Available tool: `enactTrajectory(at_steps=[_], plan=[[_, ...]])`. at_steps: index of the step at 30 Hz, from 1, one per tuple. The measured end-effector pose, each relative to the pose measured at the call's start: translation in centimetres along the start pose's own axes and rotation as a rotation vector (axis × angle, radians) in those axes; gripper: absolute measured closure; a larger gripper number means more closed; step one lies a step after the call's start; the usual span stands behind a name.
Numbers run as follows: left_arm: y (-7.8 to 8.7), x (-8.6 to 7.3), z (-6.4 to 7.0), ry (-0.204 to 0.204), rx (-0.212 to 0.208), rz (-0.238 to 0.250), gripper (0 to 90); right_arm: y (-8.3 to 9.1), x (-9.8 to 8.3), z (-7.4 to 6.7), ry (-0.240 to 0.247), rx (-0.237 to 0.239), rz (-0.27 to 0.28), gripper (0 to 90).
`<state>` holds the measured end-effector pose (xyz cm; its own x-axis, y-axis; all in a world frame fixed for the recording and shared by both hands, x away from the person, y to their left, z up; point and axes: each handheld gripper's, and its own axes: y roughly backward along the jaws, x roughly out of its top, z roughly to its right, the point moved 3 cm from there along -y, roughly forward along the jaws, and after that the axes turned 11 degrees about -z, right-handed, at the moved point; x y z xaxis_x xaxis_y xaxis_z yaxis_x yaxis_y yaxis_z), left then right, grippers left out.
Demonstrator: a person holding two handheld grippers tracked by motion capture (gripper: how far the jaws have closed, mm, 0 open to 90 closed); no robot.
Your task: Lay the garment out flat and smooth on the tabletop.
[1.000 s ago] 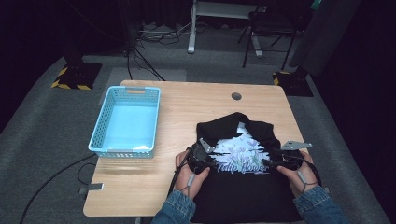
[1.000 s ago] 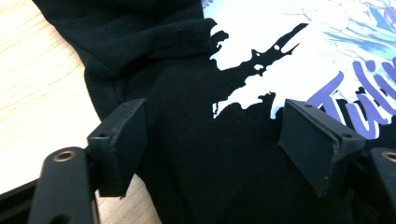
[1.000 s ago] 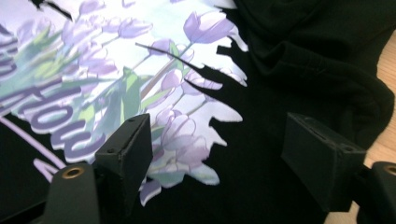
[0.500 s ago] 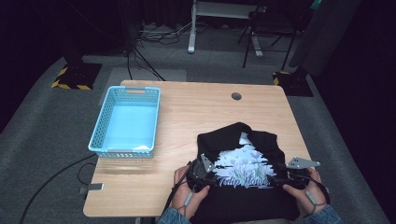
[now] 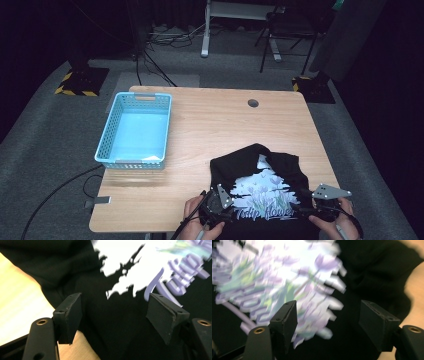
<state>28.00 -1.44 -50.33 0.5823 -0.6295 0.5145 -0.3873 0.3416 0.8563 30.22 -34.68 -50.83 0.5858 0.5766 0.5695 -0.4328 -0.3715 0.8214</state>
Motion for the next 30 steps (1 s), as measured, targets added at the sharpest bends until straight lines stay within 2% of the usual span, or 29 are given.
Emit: enactTrajectory(at_steps=[2, 4, 9, 11, 14, 17, 20, 23, 26, 30], plan=[[0.3, 0.5, -0.4, 0.005, 0.012, 0.017, 27.8, 0.1, 0.6, 0.4, -0.008, -0.010, 0.031, 31.0], [0.0, 1.0, -0.8, 0.012, 0.010, 0.015, 27.0, -0.3, 1.1, 0.9, -0.013, -0.010, 0.039, 30.4], [-2.3, 2.2, -2.4, 0.027, 0.051, 0.001, 24.2, -2.1, 2.3, 2.5, -0.029, -0.035, 0.042, 28.0], [-3.1, 2.5, -3.0, 0.053, 0.043, 0.001, 24.2, -2.7, 2.7, 2.9, -0.030, -0.032, 0.036, 27.3], [-3.6, 2.7, -3.2, 0.054, 0.052, 0.005, 23.2, -3.6, 2.6, 3.2, -0.035, -0.024, 0.015, 26.1], [-3.5, 2.4, -3.0, 0.052, 0.048, 0.007, 24.0, -3.4, 2.3, 3.1, -0.048, -0.021, 0.024, 28.2], [-2.8, 1.9, -2.5, 0.061, 0.014, -0.013, 25.5, -2.7, 1.5, 2.5, -0.055, -0.023, 0.014, 28.6], [-1.9, 1.7, -2.1, 0.068, -0.002, 0.007, 25.9, -2.0, 0.5, 1.9, -0.051, -0.023, 0.003, 28.6], [-0.9, 2.0, -2.2, 0.073, 0.028, 0.058, 24.7, -1.7, 0.0, 1.6, -0.052, -0.020, 0.006, 28.6], [-0.5, 2.7, -2.8, 0.075, 0.072, 0.087, 24.0, -1.7, 0.0, 1.7, -0.055, -0.019, 0.014, 28.5]])
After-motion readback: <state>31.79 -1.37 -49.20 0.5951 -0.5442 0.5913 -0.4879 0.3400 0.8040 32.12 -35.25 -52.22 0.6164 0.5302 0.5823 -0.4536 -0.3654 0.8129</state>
